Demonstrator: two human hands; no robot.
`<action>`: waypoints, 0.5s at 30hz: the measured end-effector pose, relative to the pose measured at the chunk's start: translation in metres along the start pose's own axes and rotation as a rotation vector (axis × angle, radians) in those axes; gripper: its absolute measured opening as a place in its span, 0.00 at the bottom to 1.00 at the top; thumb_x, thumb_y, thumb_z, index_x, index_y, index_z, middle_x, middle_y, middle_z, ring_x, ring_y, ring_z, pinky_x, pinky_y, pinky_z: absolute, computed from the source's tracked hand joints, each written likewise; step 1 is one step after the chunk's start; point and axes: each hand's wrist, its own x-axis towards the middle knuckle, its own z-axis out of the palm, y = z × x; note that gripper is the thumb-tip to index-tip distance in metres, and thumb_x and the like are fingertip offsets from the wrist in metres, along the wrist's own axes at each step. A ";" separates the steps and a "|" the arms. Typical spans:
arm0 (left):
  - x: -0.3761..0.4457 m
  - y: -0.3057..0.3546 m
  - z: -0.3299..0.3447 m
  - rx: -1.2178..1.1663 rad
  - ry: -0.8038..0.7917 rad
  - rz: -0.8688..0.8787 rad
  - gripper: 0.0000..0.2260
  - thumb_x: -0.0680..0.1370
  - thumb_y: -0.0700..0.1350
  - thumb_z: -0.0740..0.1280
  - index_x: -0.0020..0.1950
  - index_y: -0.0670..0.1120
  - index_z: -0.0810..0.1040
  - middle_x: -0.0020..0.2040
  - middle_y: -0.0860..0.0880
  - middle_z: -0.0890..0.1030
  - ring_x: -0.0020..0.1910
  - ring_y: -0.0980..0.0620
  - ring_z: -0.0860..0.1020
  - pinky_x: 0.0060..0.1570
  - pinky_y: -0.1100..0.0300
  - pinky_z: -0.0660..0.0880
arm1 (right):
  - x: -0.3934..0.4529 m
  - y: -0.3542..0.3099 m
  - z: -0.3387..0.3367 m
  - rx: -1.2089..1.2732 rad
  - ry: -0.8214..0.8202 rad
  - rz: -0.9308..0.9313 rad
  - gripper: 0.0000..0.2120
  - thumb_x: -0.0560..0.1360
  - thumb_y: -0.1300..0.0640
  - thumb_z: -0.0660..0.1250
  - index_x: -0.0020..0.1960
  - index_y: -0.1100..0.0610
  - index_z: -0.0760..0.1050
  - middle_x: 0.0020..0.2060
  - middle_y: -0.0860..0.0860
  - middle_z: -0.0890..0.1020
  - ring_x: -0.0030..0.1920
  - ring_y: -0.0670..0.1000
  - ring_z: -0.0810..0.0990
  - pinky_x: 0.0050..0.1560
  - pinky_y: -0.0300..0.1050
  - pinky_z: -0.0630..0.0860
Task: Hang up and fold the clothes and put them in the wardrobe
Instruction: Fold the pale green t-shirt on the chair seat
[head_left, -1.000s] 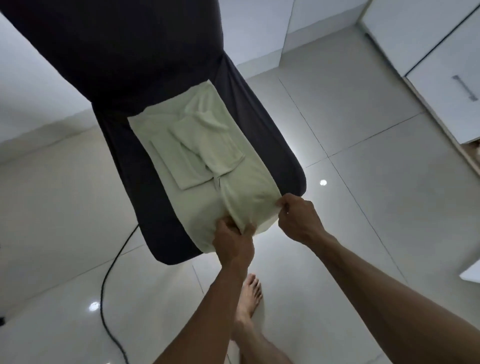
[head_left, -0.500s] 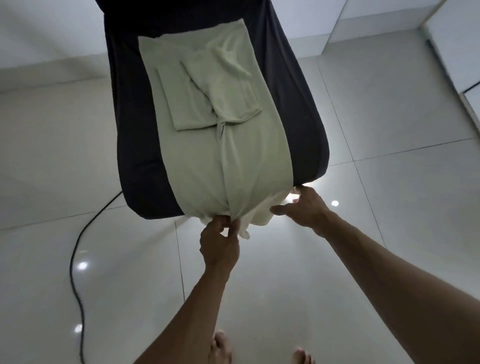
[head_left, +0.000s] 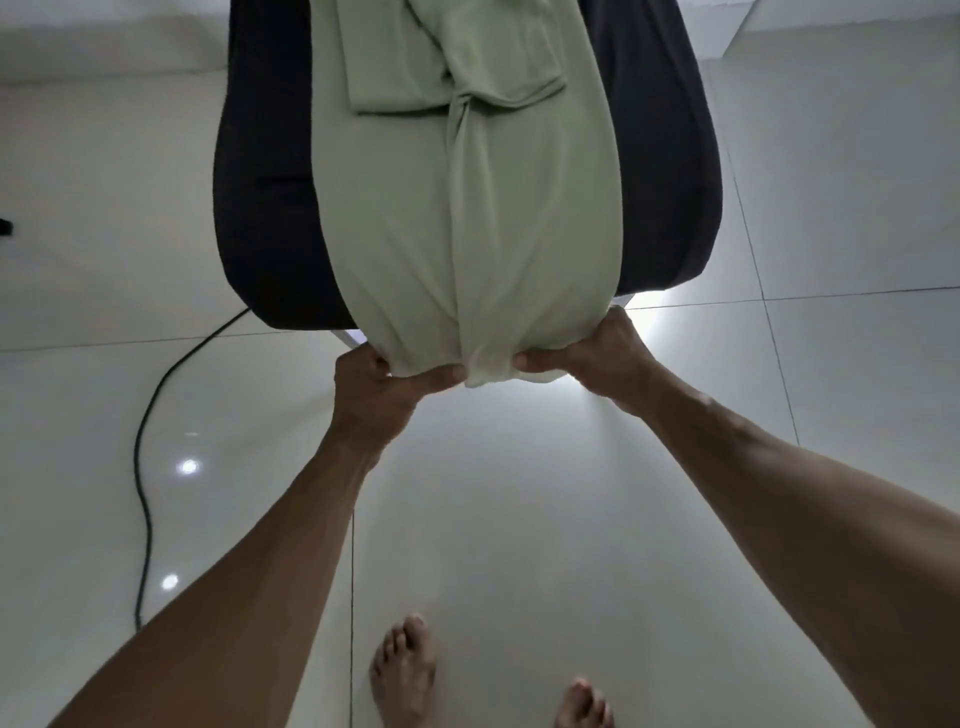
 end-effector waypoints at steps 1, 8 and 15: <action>-0.007 -0.004 0.000 0.019 -0.022 -0.005 0.19 0.61 0.39 0.84 0.50 0.45 0.85 0.47 0.52 0.87 0.48 0.55 0.85 0.48 0.59 0.81 | -0.005 0.004 0.001 -0.012 -0.024 0.012 0.31 0.53 0.53 0.88 0.53 0.57 0.82 0.47 0.48 0.87 0.50 0.48 0.85 0.53 0.54 0.83; -0.050 -0.024 -0.009 0.061 -0.112 -0.154 0.23 0.58 0.45 0.85 0.50 0.41 0.86 0.48 0.47 0.87 0.50 0.47 0.85 0.54 0.44 0.81 | -0.049 0.037 0.009 -0.025 -0.092 0.176 0.42 0.43 0.40 0.88 0.52 0.58 0.84 0.47 0.51 0.87 0.49 0.55 0.86 0.47 0.57 0.84; -0.128 -0.012 -0.019 -0.085 -0.173 -0.326 0.21 0.61 0.40 0.84 0.51 0.37 0.85 0.51 0.42 0.86 0.52 0.43 0.85 0.57 0.42 0.79 | -0.143 0.057 0.011 0.160 -0.185 0.307 0.35 0.49 0.45 0.88 0.50 0.62 0.85 0.47 0.57 0.87 0.48 0.59 0.87 0.51 0.61 0.83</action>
